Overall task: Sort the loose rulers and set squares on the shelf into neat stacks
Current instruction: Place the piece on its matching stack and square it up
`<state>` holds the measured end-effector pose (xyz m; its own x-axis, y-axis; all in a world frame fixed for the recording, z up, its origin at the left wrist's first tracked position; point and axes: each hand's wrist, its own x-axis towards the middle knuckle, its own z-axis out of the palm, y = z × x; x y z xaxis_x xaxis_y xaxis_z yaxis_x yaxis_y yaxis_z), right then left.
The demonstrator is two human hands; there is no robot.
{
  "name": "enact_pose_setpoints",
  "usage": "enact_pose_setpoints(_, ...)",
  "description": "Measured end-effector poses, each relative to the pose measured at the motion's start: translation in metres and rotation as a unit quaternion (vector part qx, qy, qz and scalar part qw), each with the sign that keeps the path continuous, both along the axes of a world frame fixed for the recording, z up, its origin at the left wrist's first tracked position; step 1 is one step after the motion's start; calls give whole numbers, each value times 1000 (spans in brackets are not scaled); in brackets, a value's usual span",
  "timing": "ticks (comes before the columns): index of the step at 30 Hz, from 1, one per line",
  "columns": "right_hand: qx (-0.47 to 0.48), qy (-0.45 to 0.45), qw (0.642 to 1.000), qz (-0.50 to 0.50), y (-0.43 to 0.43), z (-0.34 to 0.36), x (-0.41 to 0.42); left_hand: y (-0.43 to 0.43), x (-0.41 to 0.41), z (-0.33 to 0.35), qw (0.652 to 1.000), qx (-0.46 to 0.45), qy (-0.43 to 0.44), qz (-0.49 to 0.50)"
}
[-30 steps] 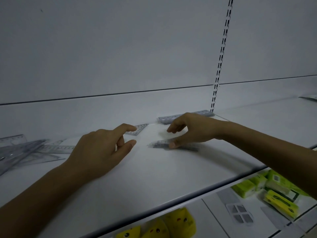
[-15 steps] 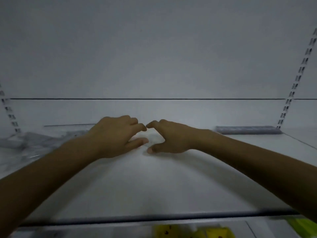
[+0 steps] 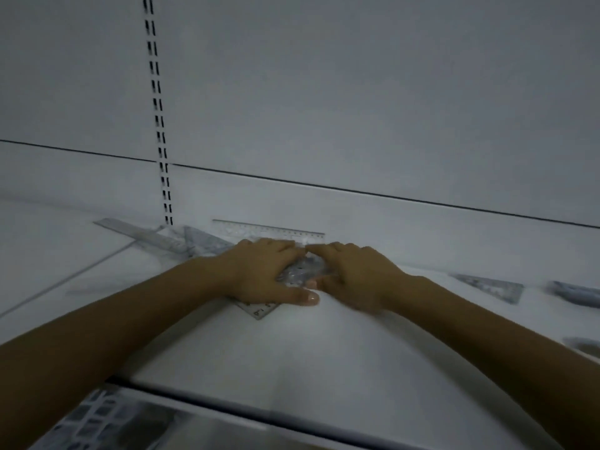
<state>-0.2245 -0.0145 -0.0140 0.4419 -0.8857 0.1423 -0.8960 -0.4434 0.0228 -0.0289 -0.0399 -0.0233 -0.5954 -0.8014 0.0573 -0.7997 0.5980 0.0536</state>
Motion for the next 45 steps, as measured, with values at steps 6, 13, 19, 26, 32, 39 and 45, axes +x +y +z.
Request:
enact_pose_setpoints(6,-75,-61,995,-25,2,-18,0,-17,-1,-4,994,-15,97,-53)
enact_pose_setpoints(13,-200,-41,979,29,2,-18,-2,-22,3,-1,978,-23,172,-112)
enact_pose_setpoints(19,-238,-157,958,33,-10,1,-11,-18,8,10,974,-97,172,-106)
enact_pose_setpoints(26,-241,-279,924,-102,4,21,-62,-16,9,16,974,-177,123,-75)
enact_pose_setpoints(32,-235,-127,954,-136,8,23,-64,-16,8,13,971,-191,112,-87)
enact_pose_setpoints(39,-287,52,954,-66,15,25,-36,-12,2,3,972,-114,160,-130)
enact_pose_setpoints(45,-157,57,981,-95,13,20,-39,-16,-2,-4,971,-65,177,-146)
